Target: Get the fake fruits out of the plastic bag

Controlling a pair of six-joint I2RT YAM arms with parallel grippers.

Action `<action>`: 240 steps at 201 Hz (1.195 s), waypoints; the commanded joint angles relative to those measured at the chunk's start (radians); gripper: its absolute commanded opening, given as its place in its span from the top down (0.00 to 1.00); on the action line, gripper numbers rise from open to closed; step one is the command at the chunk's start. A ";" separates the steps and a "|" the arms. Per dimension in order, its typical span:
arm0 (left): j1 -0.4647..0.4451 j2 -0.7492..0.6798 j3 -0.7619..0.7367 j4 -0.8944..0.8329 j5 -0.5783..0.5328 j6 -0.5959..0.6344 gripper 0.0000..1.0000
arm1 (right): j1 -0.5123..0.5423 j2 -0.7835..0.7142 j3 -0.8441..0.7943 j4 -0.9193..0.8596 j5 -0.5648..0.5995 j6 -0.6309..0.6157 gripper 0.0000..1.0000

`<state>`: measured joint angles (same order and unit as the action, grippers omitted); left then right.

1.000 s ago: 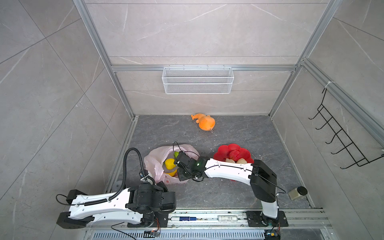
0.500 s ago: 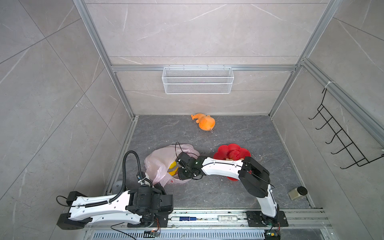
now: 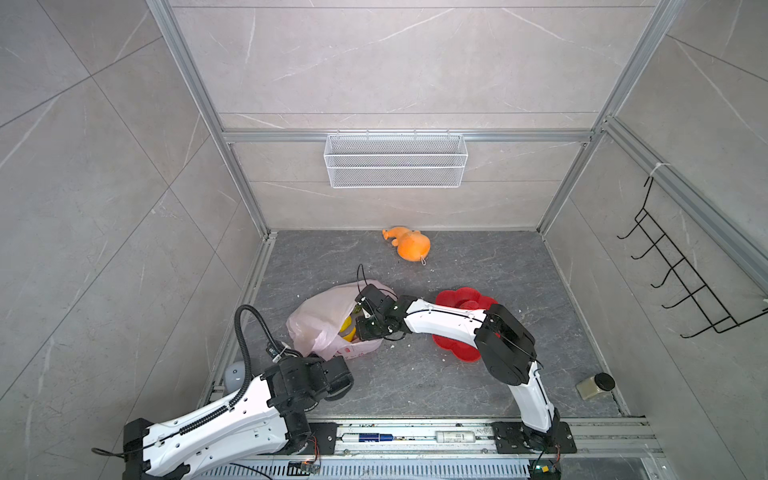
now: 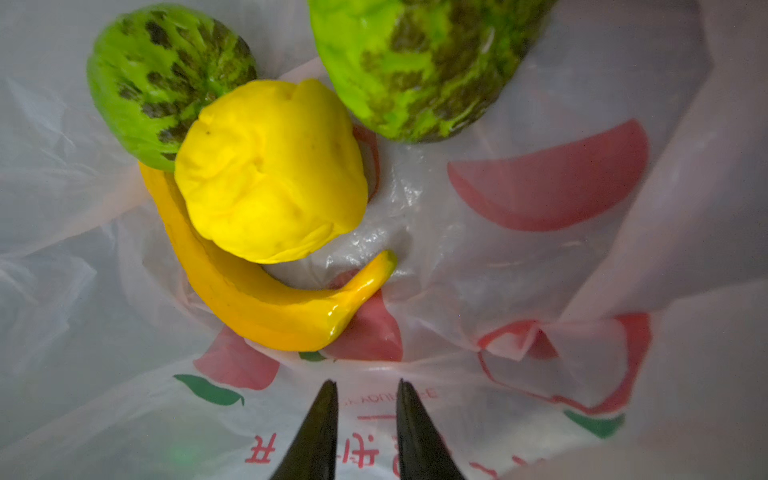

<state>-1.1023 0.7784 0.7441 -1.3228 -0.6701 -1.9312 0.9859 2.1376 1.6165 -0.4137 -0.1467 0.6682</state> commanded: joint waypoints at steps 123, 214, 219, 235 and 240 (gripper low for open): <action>0.011 -0.093 0.080 -0.454 0.106 -0.165 1.00 | 0.053 -0.051 0.104 -0.040 0.075 -0.152 0.47; 0.010 0.001 0.115 -0.396 0.026 -0.077 1.00 | 0.045 0.217 0.497 -0.265 0.249 -0.134 0.29; 0.010 0.002 0.113 -0.379 0.021 -0.065 1.00 | 0.046 0.222 0.505 -0.269 0.268 -0.127 0.29; 0.009 0.002 0.101 -0.323 0.009 -0.029 1.00 | 0.044 0.225 0.505 -0.266 0.313 -0.101 0.28; 0.010 0.001 0.098 -0.309 0.009 -0.024 1.00 | 0.043 0.223 0.502 -0.264 0.323 -0.097 0.28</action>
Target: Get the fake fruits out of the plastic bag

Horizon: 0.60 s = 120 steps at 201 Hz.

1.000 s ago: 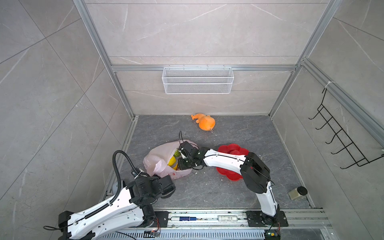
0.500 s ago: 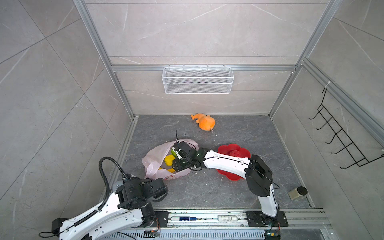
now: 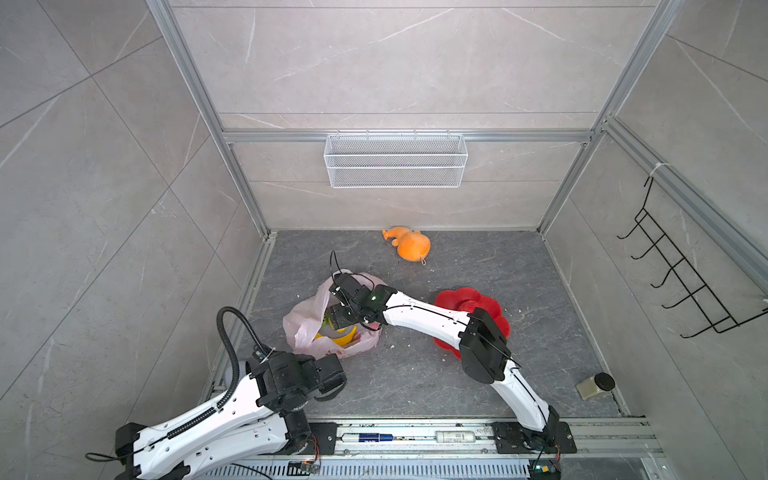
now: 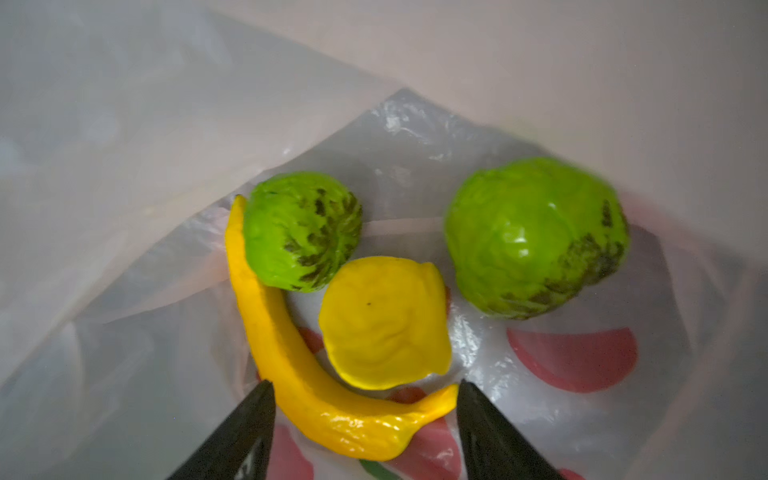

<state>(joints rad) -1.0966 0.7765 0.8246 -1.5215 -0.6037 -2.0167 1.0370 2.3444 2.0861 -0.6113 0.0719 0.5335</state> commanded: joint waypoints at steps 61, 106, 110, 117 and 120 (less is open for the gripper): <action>0.002 -0.020 -0.020 0.027 -0.070 0.158 1.00 | -0.015 -0.002 0.000 -0.033 0.159 0.084 0.25; -0.015 -0.064 -0.028 0.125 -0.105 0.267 1.00 | -0.037 -0.027 -0.070 0.070 0.172 0.151 0.22; -0.018 -0.069 -0.028 0.132 -0.109 0.278 1.00 | -0.038 -0.026 -0.070 0.072 0.171 0.154 0.21; -0.022 -0.083 -0.028 0.145 -0.115 0.297 1.00 | -0.042 -0.024 -0.068 0.074 0.169 0.160 0.21; -0.023 -0.089 -0.028 0.151 -0.118 0.307 1.00 | -0.043 -0.024 -0.068 0.073 0.169 0.163 0.21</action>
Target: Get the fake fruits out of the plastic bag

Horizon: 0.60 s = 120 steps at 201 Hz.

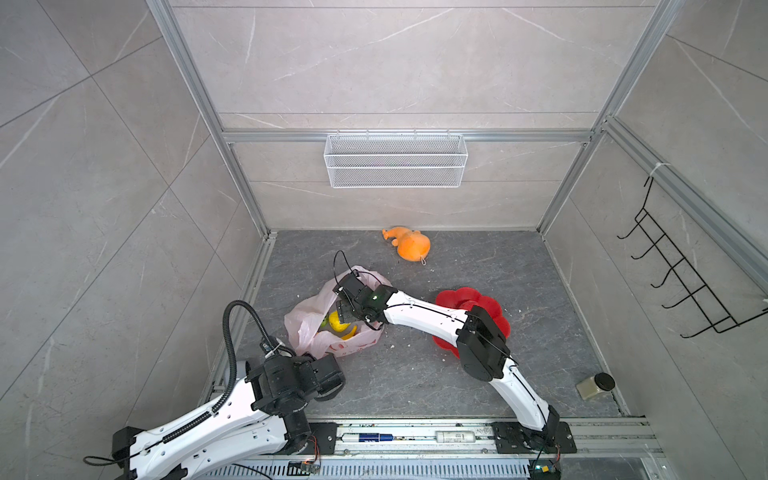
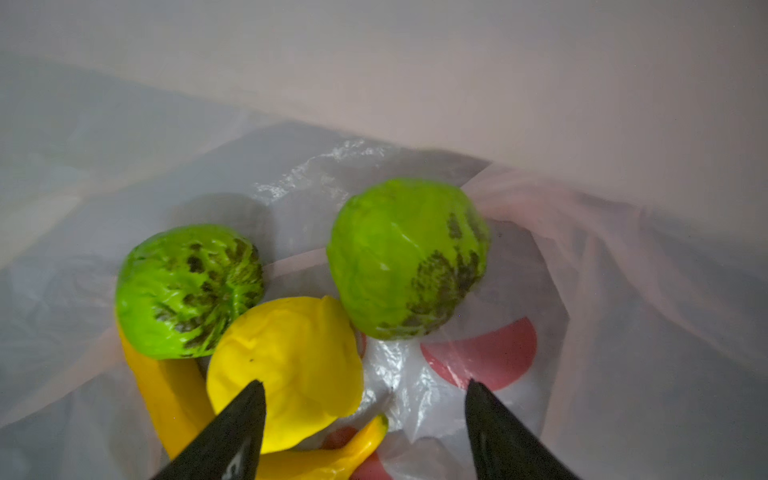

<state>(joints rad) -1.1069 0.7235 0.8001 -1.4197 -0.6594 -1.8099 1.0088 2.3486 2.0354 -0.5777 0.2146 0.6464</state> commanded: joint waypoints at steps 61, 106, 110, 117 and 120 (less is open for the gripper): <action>-0.017 -0.154 -0.037 0.269 -0.021 0.425 1.00 | -0.024 -0.081 -0.094 0.111 0.017 0.071 0.19; -0.018 -0.192 0.020 0.265 0.072 0.481 1.00 | -0.022 -0.167 -0.258 0.204 -0.047 0.066 0.19; -0.018 -0.190 0.028 0.263 0.078 0.482 1.00 | -0.021 -0.176 -0.275 0.216 -0.054 0.063 0.19; -0.018 -0.186 0.043 0.262 0.091 0.480 1.00 | -0.021 -0.194 -0.305 0.228 -0.056 0.059 0.19; -0.018 -0.181 0.049 0.255 0.095 0.474 1.00 | -0.020 -0.201 -0.316 0.233 -0.057 0.057 0.19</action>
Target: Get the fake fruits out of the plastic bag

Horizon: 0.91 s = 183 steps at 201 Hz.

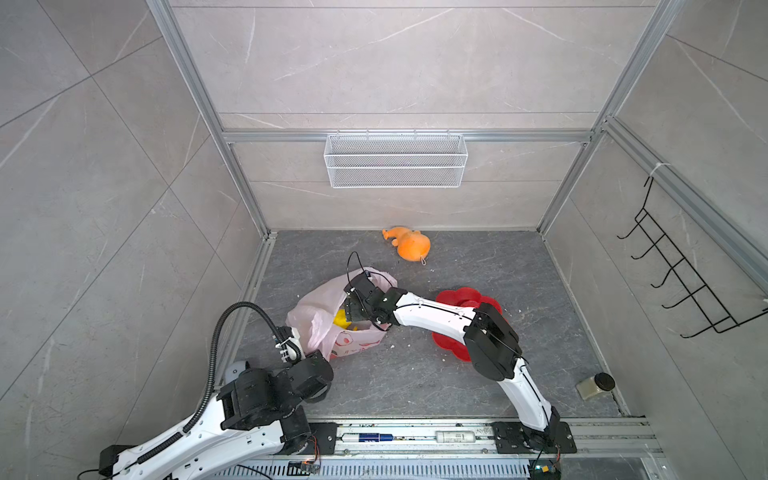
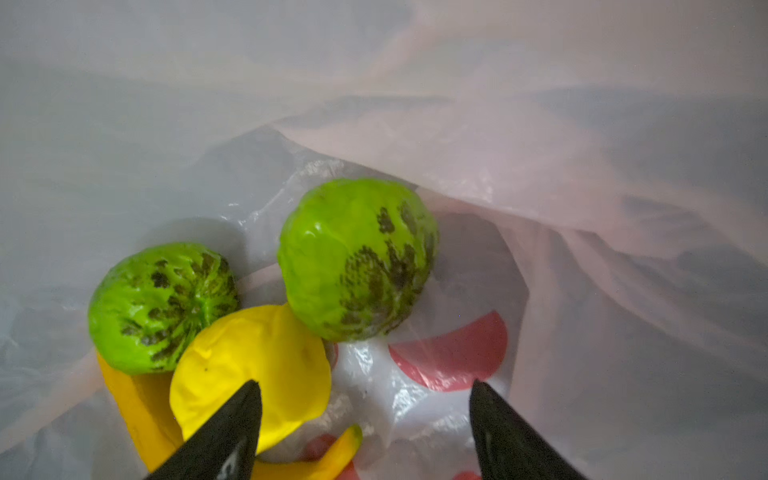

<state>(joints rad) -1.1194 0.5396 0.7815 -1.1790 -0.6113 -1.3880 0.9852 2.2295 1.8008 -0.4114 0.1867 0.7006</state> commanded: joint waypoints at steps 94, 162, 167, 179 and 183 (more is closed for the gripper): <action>-0.007 0.269 0.216 -0.311 0.394 -0.172 1.00 | 0.012 -0.172 -0.158 0.077 0.013 -0.058 0.19; -0.039 0.290 0.196 -0.335 0.427 -0.206 1.00 | 0.004 -0.090 -0.069 0.099 0.024 -0.054 0.18; -0.043 0.290 0.191 -0.332 0.427 -0.205 1.00 | 0.004 -0.082 -0.060 0.102 0.025 -0.055 0.18; -0.055 0.291 0.180 -0.328 0.423 -0.214 1.00 | -0.001 -0.062 -0.042 0.108 0.023 -0.055 0.18; -0.059 0.291 0.178 -0.329 0.421 -0.218 1.00 | -0.003 -0.057 -0.037 0.107 0.020 -0.053 0.18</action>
<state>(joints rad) -1.1584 0.8238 0.9749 -1.4731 -0.1997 -1.5745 0.9905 2.1220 1.7142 -0.3275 0.1913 0.6579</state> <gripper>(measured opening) 0.043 0.818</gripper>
